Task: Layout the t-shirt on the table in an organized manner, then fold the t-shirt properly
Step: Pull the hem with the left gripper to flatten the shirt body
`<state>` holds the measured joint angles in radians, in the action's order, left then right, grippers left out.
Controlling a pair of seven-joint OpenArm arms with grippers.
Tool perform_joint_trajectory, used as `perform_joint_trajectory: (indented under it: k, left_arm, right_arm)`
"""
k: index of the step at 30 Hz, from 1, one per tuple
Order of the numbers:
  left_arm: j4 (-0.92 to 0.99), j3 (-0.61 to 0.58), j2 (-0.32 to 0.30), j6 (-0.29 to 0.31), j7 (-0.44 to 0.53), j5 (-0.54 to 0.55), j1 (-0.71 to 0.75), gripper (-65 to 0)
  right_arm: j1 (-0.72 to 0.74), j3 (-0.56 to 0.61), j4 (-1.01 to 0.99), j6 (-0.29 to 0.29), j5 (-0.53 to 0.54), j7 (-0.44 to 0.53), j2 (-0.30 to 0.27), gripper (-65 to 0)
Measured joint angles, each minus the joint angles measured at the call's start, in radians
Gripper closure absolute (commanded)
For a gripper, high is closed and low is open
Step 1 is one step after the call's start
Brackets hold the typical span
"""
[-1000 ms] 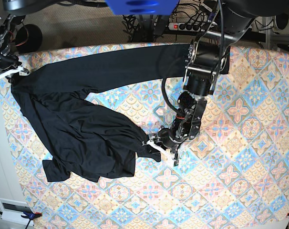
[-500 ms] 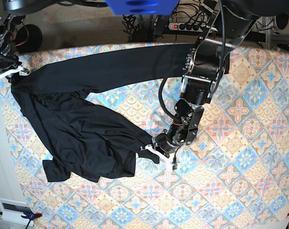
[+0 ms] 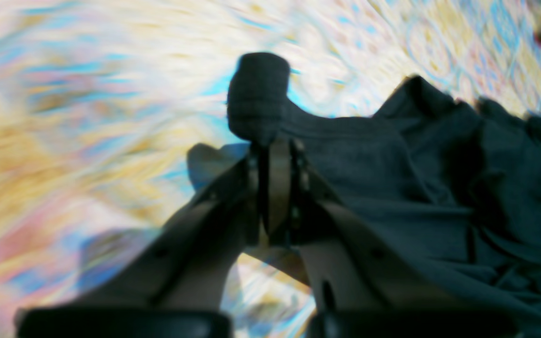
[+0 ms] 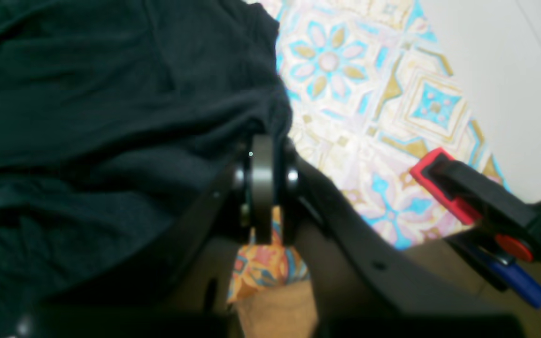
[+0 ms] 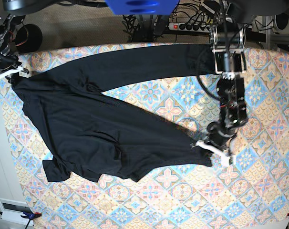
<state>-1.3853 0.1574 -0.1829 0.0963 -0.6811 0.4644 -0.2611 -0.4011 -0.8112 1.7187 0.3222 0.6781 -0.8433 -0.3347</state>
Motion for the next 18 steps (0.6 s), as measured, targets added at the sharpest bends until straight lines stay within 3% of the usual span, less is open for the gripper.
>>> perform_joint_trajectory:
  k: [5,12,18]
  left_arm:
    - [-0.209,0.125,-0.055,0.002,-0.015,0.003,0.174,0.0]
    - [-0.401,0.323,-0.056,0.005,-0.016,0.006,0.390,0.0]
    - [-0.404,0.340,-0.065,0.007,-0.026,-0.002,0.537,0.0]
  right_arm:
    - [0.001,0.003,0.001,0.007,0.002,-0.001,0.000,0.0]
    - [0.000,0.004,0.001,0.010,0.010,-0.045,0.003,0.0]
    - [0.000,0.005,0.001,0.011,0.008,-0.071,0.000,0.0]
